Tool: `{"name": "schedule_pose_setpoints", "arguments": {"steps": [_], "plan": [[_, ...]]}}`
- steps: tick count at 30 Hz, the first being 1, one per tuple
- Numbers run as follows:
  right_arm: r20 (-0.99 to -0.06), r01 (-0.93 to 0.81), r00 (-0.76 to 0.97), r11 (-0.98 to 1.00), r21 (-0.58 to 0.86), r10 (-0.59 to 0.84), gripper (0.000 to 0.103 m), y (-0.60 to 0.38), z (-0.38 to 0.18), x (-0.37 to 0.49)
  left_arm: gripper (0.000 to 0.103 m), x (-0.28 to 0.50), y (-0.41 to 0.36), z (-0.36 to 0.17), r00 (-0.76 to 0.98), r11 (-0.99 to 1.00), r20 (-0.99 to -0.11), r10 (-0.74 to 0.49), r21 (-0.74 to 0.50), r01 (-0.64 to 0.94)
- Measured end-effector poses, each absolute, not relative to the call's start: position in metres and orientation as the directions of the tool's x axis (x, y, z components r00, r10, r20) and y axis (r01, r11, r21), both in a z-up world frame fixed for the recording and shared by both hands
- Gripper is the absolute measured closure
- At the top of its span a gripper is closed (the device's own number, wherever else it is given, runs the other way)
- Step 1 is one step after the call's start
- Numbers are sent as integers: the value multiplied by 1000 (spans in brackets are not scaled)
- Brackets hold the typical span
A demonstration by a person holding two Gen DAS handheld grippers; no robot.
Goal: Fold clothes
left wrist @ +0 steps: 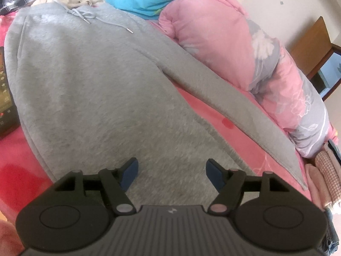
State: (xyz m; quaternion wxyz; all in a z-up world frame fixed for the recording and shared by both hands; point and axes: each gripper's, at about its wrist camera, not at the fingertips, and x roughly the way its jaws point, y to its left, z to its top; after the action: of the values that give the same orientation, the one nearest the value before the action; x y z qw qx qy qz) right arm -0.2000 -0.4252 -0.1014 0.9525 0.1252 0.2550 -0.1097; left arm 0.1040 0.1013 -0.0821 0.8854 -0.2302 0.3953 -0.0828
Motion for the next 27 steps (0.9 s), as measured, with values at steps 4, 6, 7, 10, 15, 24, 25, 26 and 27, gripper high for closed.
{"name": "schedule_pose_setpoints", "arguments": {"steps": [4, 6, 7, 10, 15, 24, 25, 26, 27], "plan": [[-398, 69, 917, 970, 233, 30, 89, -375, -81, -152, 31, 104, 104, -83, 676, 873, -655, -338, -487, -36], [-390, -27, 914, 976, 218, 112, 89, -342, -81, -106, 31, 104, 105, -83, 677, 869, -652, -342, -494, -37], [-394, -60, 907, 973, 224, 146, 89, -329, -83, -81, 31, 104, 106, -84, 678, 867, -650, -344, -498, -37], [-434, -21, 888, 957, 290, 151, 89, -329, -97, -30, 32, 103, 110, -84, 682, 859, -640, -353, -511, -35], [-458, 236, 888, 883, 406, -26, 97, -408, -126, -67, 31, 102, 119, -87, 691, 834, -618, -375, -550, -39], [-414, 469, 865, 753, 462, -285, 92, -452, -101, -173, 28, 97, 119, -82, 710, 825, -598, -372, -564, -44], [-384, 409, 893, 779, 475, -234, 92, -438, -95, -165, 28, 91, 124, -80, 720, 822, -591, -363, -567, -51], [-362, 323, 920, 815, 481, -151, 91, -421, -89, -150, 28, 84, 128, -78, 731, 820, -584, -353, -569, -58], [-341, 230, 938, 844, 484, -61, 90, -402, -83, -135, 28, 78, 133, -76, 742, 819, -577, -342, -570, -66]]}}
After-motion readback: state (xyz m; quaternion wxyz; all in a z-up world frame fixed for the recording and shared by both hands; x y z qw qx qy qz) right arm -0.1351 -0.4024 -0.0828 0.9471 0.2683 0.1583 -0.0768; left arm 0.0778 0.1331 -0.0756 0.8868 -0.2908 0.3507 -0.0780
